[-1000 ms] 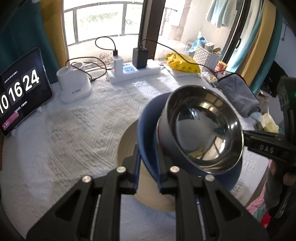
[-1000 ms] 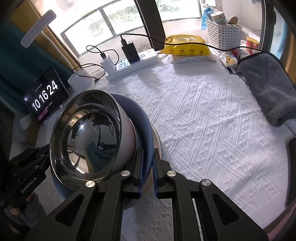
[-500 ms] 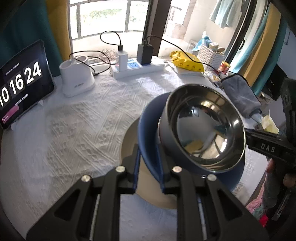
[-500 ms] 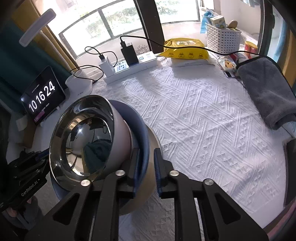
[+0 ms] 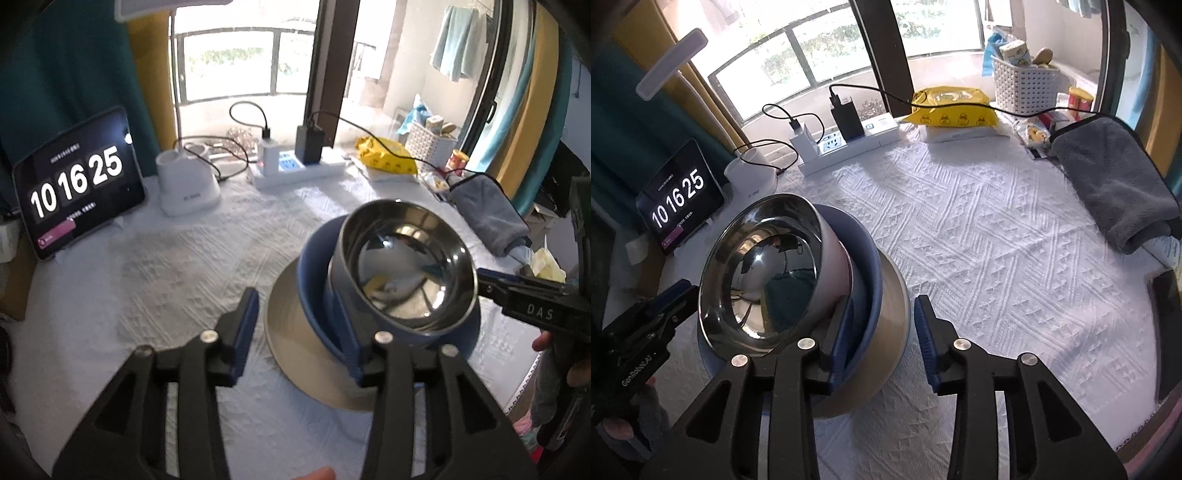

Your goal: Organize plates and bowls

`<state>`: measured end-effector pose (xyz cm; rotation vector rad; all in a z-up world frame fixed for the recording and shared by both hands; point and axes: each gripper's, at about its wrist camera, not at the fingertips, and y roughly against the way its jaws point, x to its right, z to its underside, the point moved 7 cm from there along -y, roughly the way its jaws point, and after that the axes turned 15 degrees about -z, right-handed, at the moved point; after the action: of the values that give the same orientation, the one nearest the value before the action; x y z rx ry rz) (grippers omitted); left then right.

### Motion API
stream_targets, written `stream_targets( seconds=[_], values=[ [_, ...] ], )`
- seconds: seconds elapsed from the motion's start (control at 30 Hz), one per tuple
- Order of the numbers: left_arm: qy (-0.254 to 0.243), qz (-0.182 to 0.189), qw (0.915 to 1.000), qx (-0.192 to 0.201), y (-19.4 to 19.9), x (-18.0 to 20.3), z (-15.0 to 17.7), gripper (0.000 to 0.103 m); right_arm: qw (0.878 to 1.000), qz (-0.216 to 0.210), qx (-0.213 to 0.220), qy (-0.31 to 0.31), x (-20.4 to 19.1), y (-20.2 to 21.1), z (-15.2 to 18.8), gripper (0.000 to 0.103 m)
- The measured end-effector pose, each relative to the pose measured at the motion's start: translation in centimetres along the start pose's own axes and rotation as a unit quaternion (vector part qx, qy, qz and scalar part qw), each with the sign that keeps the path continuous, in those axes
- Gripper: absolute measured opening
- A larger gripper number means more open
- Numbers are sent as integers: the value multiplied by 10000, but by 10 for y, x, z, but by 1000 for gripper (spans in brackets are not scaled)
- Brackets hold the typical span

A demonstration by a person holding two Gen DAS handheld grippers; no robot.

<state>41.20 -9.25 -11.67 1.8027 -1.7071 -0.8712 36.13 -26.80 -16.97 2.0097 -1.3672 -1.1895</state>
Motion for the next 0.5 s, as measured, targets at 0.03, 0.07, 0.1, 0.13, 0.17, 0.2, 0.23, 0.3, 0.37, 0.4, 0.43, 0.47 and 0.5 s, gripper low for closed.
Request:
stream_targets(
  seconds=[0.03, 0.07, 0.1, 0.13, 0.17, 0.2, 0.23, 0.3, 0.37, 0.4, 0.43, 0.47, 0.5],
  values=[
    [0, -10, 10000, 33, 3, 0, 0, 45, 10000, 5, 28, 26, -2, 3, 1, 38],
    [13, -11, 10000, 62, 7, -1, 1, 45, 10000, 20, 47, 52, -4, 5, 3, 39],
    [26, -9, 10000, 85, 11, -2, 2, 46, 9999, 46, 68, 88, -5, 7, 4, 40],
    [39, -8, 9999, 116, 15, -3, 3, 48, 9999, 72, 94, 123, -8, 10, 5, 42],
    [45, -18, 9999, 150, 18, -4, 4, 49, 9998, 90, 118, 155, -9, 13, 7, 44],
    [46, -18, 9998, 186, 23, -5, 5, 51, 9997, 102, 135, 187, -11, 15, 8, 46],
    [44, -19, 9997, 220, 26, -6, 6, 55, 9996, 117, 154, 224, -14, 17, 10, 48],
    [41, -40, 9995, 296, 33, -7, 8, 62, 9993, 147, 195, 293, -19, 21, 13, 50],
    [57, -40, 9993, 357, 42, -9, 11, 65, 9990, 172, 234, 342, -23, 26, 17, 52],
    [64, -28, 9993, 381, 45, -10, 12, 66, 9988, 183, 255, 375, -26, 28, 19, 54],
    [68, -22, 9992, 404, 48, -11, 13, 67, 9987, 195, 265, 397, -28, 30, 20, 55],
    [77, -20, 9991, 426, 52, -12, 14, 67, 9985, 212, 278, 432, -30, 32, 22, 56],
    [91, -11, 9990, 441, 55, -12, 15, 68, 9982, 230, 289, 469, -33, 34, 24, 58]
  ],
)
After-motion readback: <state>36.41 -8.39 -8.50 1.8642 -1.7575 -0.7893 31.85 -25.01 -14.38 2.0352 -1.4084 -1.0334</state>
